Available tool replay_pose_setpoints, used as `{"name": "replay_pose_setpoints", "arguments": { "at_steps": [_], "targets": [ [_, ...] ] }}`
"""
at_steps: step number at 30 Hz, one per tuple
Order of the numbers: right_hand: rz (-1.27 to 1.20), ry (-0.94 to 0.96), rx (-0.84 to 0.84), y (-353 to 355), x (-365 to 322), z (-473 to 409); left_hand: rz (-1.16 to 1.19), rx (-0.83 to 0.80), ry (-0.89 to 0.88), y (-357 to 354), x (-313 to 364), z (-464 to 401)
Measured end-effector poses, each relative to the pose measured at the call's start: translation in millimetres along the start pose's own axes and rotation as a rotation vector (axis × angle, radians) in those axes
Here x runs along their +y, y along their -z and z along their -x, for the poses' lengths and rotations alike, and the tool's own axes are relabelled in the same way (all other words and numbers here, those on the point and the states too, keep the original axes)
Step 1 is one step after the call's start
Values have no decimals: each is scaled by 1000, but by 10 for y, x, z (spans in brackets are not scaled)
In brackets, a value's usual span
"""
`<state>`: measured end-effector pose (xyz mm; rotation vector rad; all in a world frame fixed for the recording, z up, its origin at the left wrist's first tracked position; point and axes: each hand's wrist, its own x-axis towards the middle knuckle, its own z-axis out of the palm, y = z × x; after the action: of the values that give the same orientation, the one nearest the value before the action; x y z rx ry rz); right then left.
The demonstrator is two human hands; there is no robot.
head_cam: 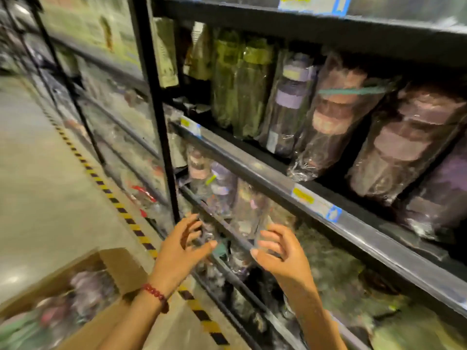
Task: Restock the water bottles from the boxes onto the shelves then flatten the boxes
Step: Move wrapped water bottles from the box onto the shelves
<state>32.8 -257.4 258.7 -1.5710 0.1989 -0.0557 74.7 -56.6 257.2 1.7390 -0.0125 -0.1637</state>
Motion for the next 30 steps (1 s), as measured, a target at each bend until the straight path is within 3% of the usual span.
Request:
{"name": "replay_pose_setpoints", "arguments": {
  "at_steps": [6, 12, 18, 23, 30],
  "targets": [
    [46, -225, -398, -845, 708, 174, -47, 328, 216, 680, -751, 939],
    [118, -310, -618, -1667, 1067, 374, -25, 581, 380, 1234, -1214, 1696],
    [265, -314, -803, -2535, 1176, 425, 194, 826, 538, 1900, -1636, 1984],
    [344, -382, -890, -3493, 1292, 267, 269, 888, 590, 2630, -1889, 1886],
    [465, -414, -880, -4929, 1665, 21, 285, 887, 641, 3973, -2475, 1488]
  ]
}}
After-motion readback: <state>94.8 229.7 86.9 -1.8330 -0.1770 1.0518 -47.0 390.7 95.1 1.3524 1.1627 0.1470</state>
